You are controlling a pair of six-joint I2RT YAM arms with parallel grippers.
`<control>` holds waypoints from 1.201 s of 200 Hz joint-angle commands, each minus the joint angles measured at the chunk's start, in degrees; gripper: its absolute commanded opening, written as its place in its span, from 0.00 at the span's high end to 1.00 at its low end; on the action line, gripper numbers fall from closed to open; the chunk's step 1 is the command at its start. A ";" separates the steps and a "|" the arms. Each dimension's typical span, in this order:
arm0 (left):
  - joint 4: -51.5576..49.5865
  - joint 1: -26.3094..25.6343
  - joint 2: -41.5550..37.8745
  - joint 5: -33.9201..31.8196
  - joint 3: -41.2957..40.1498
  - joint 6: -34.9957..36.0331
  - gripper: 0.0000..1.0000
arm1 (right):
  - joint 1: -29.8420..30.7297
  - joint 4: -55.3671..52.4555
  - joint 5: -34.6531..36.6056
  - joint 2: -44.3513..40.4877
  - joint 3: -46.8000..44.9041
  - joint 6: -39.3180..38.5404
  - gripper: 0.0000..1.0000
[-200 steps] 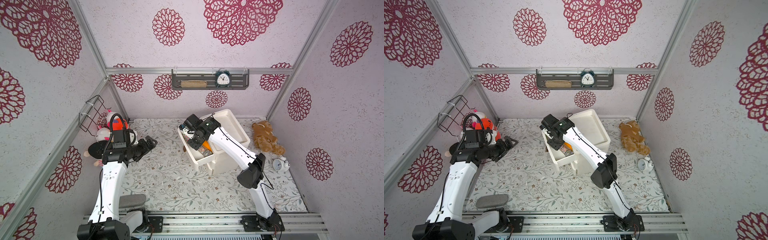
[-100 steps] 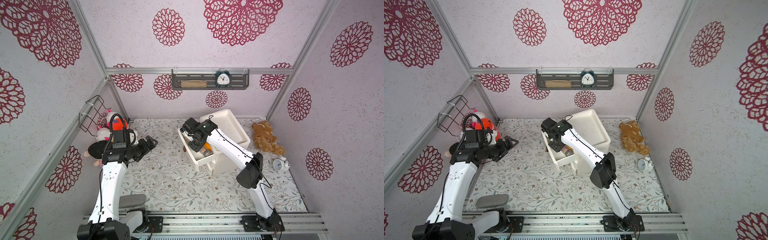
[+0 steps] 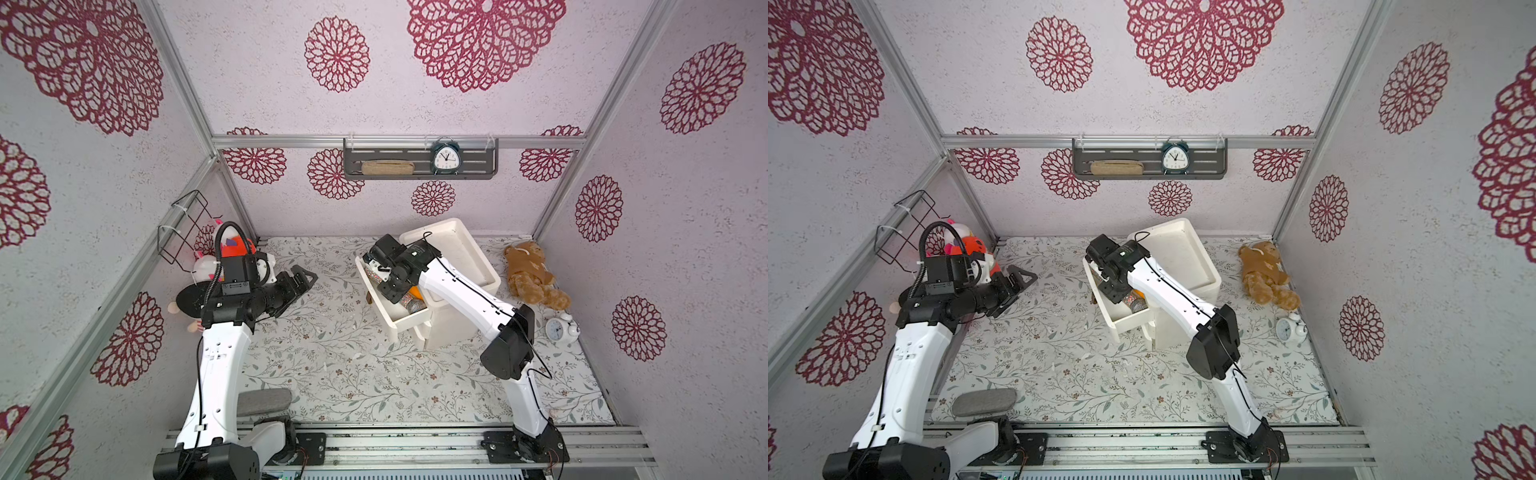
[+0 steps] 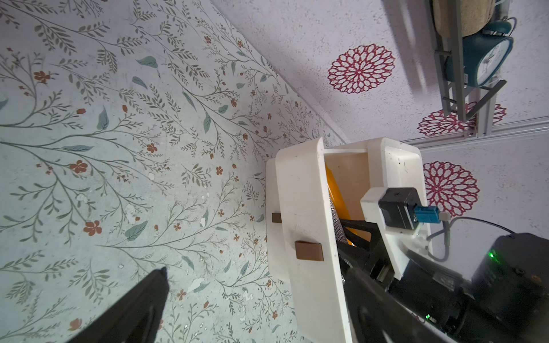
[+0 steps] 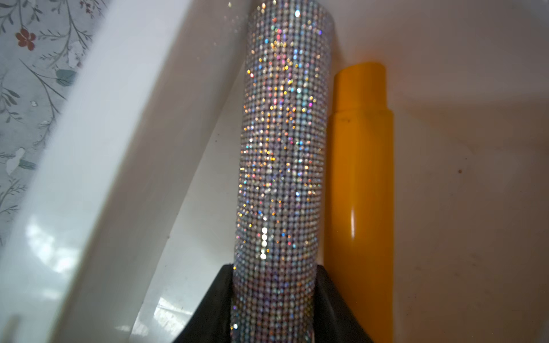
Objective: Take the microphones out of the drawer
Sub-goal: Pick up the microphone from the drawer.
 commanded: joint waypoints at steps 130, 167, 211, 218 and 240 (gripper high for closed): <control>13.17 -2.25 -4.27 7.68 0.79 -2.13 0.03 | -4.94 17.42 -9.70 -14.63 -4.68 1.53 1.00; 14.32 -2.21 -3.34 7.57 1.99 -2.25 0.03 | -5.32 20.22 -11.89 -14.93 -4.93 3.15 1.00; 15.71 -2.14 -2.49 5.76 3.83 -2.86 0.03 | -5.32 23.19 -14.41 -15.21 -4.79 4.42 1.00; 15.34 -2.06 -2.39 5.17 4.16 -2.74 0.03 | -5.32 23.71 -15.02 -15.36 -4.68 4.55 1.00; 14.41 -1.67 -2.42 2.95 4.51 -2.98 0.03 | -5.32 23.87 -17.25 -15.58 -3.64 4.75 1.00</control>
